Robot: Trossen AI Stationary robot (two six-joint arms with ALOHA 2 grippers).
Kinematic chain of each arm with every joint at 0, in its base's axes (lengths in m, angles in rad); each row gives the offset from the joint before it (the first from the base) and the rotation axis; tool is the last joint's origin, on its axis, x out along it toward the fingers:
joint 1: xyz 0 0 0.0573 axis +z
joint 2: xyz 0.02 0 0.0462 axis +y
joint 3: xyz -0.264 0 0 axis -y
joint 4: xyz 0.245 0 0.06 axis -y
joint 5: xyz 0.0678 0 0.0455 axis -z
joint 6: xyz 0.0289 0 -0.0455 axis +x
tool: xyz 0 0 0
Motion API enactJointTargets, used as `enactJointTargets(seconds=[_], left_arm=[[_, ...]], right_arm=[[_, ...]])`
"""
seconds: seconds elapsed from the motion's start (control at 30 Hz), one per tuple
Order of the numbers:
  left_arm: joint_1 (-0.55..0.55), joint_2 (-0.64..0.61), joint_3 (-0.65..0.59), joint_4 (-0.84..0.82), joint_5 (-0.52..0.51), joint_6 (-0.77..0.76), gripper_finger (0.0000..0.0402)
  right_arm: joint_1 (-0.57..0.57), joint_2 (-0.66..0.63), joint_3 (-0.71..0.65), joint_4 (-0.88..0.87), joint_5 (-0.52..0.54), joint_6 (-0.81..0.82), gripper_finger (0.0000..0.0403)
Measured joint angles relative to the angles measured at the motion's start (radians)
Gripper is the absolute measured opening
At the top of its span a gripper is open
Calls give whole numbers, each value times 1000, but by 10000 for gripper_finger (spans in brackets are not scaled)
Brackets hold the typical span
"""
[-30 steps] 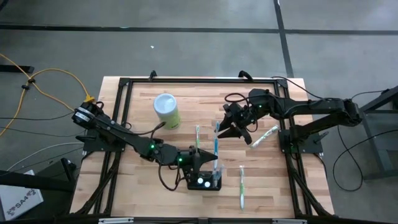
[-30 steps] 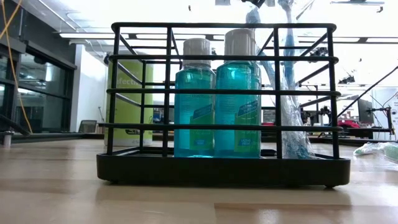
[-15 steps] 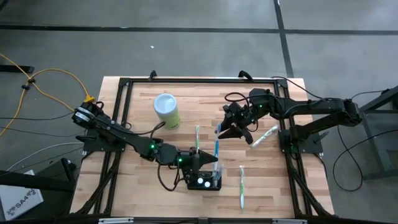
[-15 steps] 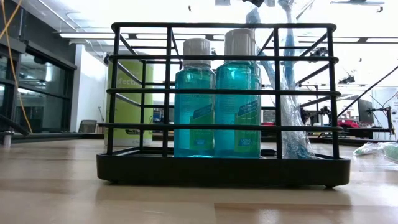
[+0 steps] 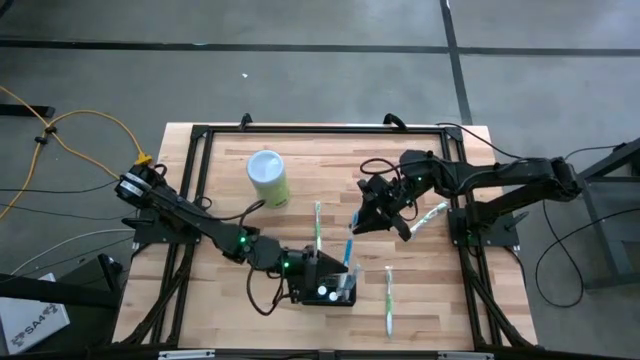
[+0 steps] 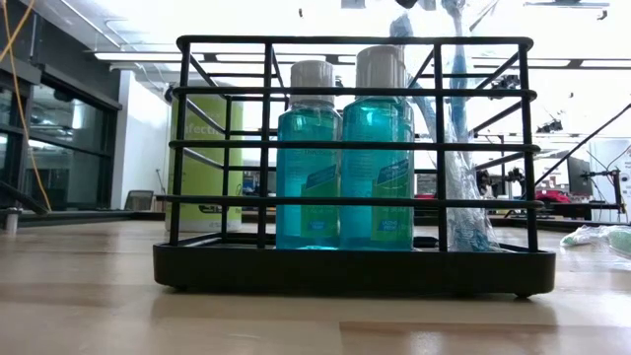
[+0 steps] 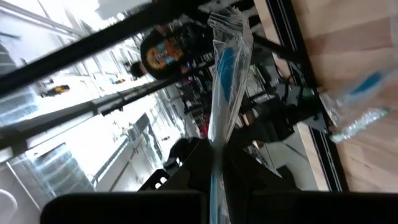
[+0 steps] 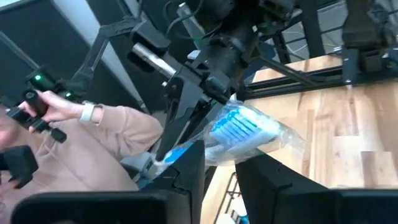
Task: Pick & Place toothbrushing station
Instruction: Put the blue toothbrush into the mesh organizer
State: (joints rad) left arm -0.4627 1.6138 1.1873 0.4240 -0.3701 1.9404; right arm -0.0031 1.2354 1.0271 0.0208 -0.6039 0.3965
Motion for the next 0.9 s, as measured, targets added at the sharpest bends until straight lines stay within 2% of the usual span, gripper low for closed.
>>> enactJointTargets(seconds=[0.63,0.9], left_arm=[[-9,-1,0,7,179,-19,9],[-4,-1,0,11,182,-22,9]], right_arm=[[112,1,0,14,91,-3,71],[135,1,0,14,114,-4,71]])
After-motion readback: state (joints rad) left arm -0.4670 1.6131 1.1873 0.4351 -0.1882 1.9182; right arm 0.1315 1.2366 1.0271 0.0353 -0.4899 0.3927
